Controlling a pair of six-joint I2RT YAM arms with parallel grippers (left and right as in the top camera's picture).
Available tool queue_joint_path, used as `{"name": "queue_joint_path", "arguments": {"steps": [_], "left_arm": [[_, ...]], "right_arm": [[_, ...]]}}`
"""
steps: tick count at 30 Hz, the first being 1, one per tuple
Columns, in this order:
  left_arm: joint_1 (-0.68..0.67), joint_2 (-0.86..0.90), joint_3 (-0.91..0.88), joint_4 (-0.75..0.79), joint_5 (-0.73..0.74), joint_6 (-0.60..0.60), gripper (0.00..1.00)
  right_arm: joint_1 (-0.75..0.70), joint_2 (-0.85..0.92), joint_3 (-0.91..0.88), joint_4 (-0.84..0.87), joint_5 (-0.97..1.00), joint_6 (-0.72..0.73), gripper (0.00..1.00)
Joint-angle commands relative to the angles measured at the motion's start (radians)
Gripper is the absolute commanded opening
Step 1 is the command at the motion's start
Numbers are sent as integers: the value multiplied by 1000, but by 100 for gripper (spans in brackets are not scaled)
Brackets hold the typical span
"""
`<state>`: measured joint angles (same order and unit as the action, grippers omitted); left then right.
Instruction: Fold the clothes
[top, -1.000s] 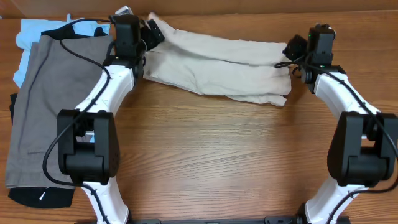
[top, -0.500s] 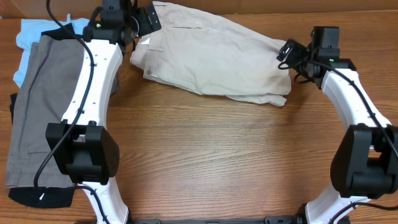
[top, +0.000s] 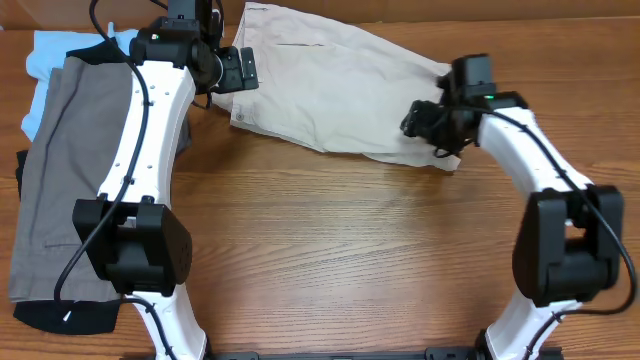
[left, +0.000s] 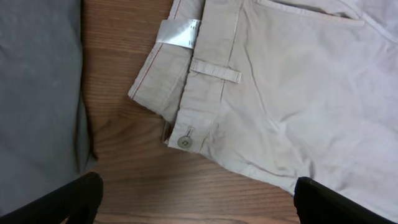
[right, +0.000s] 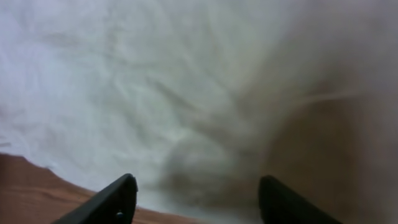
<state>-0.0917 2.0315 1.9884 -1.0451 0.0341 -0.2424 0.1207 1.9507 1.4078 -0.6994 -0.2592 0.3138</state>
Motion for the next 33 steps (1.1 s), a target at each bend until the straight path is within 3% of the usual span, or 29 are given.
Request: {"name": "queue_joint_path", "arguments": {"steps": [1,5,11,19,26,29,33], "left_arm": [[-5,5,8,-5,8,29,100],[-7,5,8,-40,7,30,100],[-7,5,8,-84,7,42,100],[-14,5,3,-143,9,41,100],[-14,9,-50,-117,34,40,100],[-15,11,-105,-48,72,41,100],[-21,26,-184,86,171,41,100]], "right_arm": [[14,68,12,14,-4,3,51],[8,137,12,4,-1,14,36],[-32,161,12,-97,58,39,25],[-201,161,12,-288,103,-40,24],[-372,159,14,-324,29,-181,25],[-407,147,29,-343,-36,-254,27],[-414,105,92,-398,-146,-346,37]]}}
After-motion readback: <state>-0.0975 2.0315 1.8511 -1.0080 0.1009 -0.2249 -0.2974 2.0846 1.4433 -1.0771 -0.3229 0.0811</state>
